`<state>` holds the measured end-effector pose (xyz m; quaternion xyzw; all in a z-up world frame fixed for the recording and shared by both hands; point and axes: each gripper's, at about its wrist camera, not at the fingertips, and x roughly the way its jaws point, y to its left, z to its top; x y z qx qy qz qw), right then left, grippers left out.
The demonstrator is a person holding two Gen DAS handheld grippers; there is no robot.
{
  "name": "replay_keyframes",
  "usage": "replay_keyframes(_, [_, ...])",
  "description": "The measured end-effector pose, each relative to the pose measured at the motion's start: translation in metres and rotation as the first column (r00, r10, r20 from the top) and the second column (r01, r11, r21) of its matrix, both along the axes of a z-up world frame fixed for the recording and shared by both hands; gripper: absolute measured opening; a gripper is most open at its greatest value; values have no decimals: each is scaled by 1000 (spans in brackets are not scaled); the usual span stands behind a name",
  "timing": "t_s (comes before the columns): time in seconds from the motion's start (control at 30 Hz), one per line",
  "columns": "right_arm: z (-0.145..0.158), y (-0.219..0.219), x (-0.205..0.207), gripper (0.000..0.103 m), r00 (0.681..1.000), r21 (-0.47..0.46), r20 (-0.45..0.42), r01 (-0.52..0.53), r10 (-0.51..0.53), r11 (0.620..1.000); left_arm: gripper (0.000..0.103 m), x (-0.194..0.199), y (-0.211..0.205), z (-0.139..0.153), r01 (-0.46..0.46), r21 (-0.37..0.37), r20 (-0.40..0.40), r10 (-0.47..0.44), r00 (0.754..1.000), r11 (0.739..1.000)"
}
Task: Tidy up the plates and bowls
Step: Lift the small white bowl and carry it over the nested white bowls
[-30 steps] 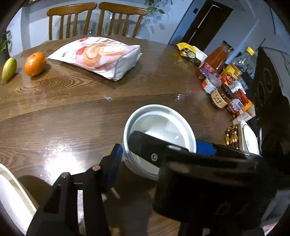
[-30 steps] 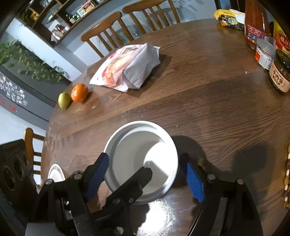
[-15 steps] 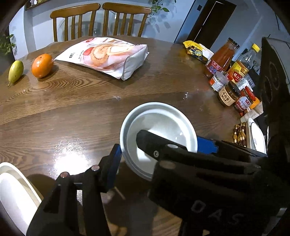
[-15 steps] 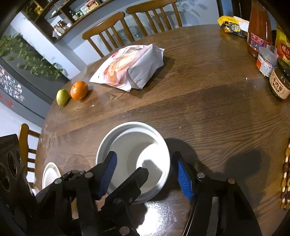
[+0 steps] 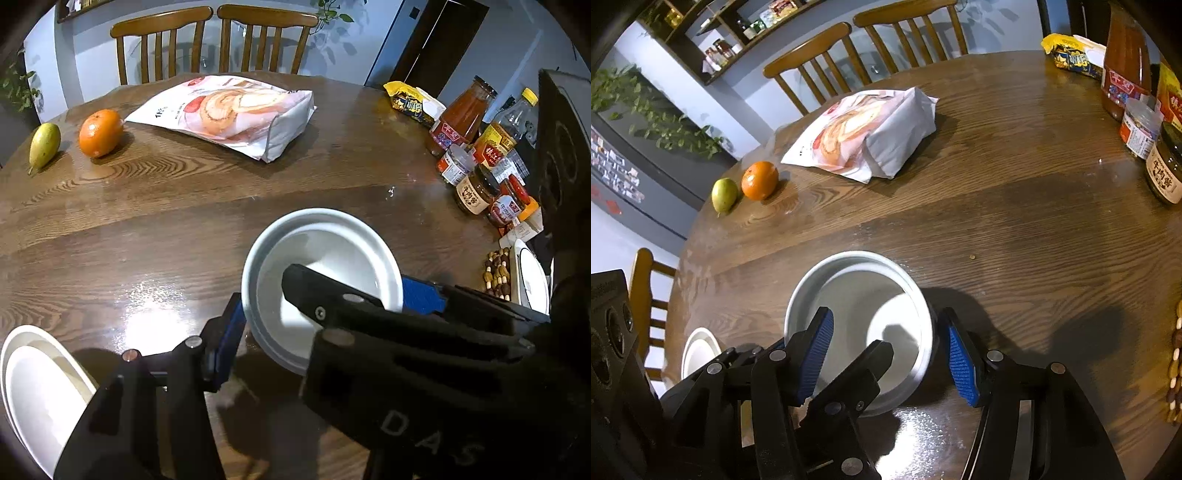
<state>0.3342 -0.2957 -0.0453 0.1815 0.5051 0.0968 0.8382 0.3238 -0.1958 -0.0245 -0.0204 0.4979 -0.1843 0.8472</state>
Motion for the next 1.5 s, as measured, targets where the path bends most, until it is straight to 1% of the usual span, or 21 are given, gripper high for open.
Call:
replay_keyframes(0.2, [3,2,-2,62,1000,0,2,0,0,1000,49,-2,3,4,-7,-2,-5,7,1000,1000])
replay_keyframes(0.4, [10,4,-5,62,1000,4,24,1,-1,1000,49,-5,3,9,-14,-2,10,14,1000,1000])
replay_keyframes(0.63, [2,4,-3,62,999,5,32,7,-7,1000,49,-4,3,7,-15,-1,22,15,1000,1000])
replay_keyframes(0.9, [3,5,0,62,999,5,51,12,-12,1000,49,-3,3,5,-13,5,39,12,999,1000])
replay_keyframes(1.07, [0,6,1,62,999,15,38,20,-21,1000,49,-1,4,2,-17,8,35,16,999,1000])
replay_keyframes(1.17, [-6,4,3,62,999,20,-4,38,-38,999,48,2,4,-4,-12,0,2,12,1000,1000])
replay_keyframes(1.27, [-6,4,3,62,999,23,-2,36,-36,999,48,1,4,-3,-18,5,6,18,1000,1000])
replay_keyframes(1.4, [-7,4,3,62,1000,11,-9,28,-28,1000,48,0,3,-4,-4,7,17,3,1000,1000])
replay_keyframes(1.5, [-11,3,5,64,999,15,-43,15,-15,1000,48,0,2,-7,5,11,13,-5,1000,1000])
